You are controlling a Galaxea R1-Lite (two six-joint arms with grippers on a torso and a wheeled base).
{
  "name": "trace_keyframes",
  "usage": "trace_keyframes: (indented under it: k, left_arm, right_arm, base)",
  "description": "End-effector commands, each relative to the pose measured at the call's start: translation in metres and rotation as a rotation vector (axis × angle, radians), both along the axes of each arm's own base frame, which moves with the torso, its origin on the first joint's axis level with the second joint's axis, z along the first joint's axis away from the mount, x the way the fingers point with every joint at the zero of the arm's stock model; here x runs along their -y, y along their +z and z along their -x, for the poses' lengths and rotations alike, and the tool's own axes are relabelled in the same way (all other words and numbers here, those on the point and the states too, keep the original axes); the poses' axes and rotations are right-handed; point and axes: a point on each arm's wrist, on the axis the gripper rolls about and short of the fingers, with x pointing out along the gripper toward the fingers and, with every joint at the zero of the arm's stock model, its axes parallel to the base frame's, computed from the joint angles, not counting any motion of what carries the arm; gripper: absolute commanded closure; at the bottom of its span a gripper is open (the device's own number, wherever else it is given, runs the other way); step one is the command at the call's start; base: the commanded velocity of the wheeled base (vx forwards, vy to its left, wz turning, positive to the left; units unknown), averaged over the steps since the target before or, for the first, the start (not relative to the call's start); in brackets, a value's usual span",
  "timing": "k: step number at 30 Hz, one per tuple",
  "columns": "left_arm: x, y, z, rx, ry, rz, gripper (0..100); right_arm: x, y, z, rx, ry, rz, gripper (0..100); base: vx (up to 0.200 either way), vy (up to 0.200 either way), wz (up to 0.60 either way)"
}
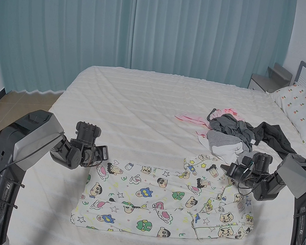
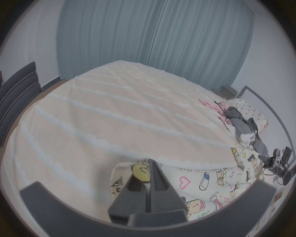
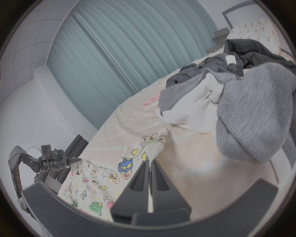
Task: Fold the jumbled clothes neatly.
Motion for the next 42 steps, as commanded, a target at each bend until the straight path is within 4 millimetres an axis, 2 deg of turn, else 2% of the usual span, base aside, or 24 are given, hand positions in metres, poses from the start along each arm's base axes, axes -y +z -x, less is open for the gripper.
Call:
trace_keyframes:
  k: [1, 8, 20, 26, 42]
  left_arm:
    - [-0.001, 0.016, 0.0, 0.029, 0.011, 0.017, 100]
    - [-0.003, 0.026, 0.005, 0.051, 0.032, 0.022, 100]
    - [-0.004, 0.029, 0.011, 0.108, 0.04, 0.03, 100]
    - [-0.006, 0.038, 0.009, 0.15, 0.045, 0.039, 100]
    - [-0.012, 0.046, 0.004, 0.186, 0.059, 0.045, 100]
  right_arm:
    - [0.001, 0.003, 0.001, 0.01, -0.012, -0.014, 100]
    - [0.005, 0.01, 0.005, 0.036, -0.033, -0.05, 100]
    - [0.011, 0.018, 0.011, 0.08, -0.055, -0.074, 100]
    - [0.016, 0.025, 0.011, 0.107, -0.069, -0.092, 100]
    - [0.016, 0.038, 0.01, 0.142, -0.072, -0.096, 100]
  base:
    - [0.0, 0.0, 0.0]
    - [0.0, 0.0, 0.0]
    - [0.0, 0.0, 0.0]
    - [0.0, 0.0, 0.0]
    - [0.0, 0.0, 0.0]
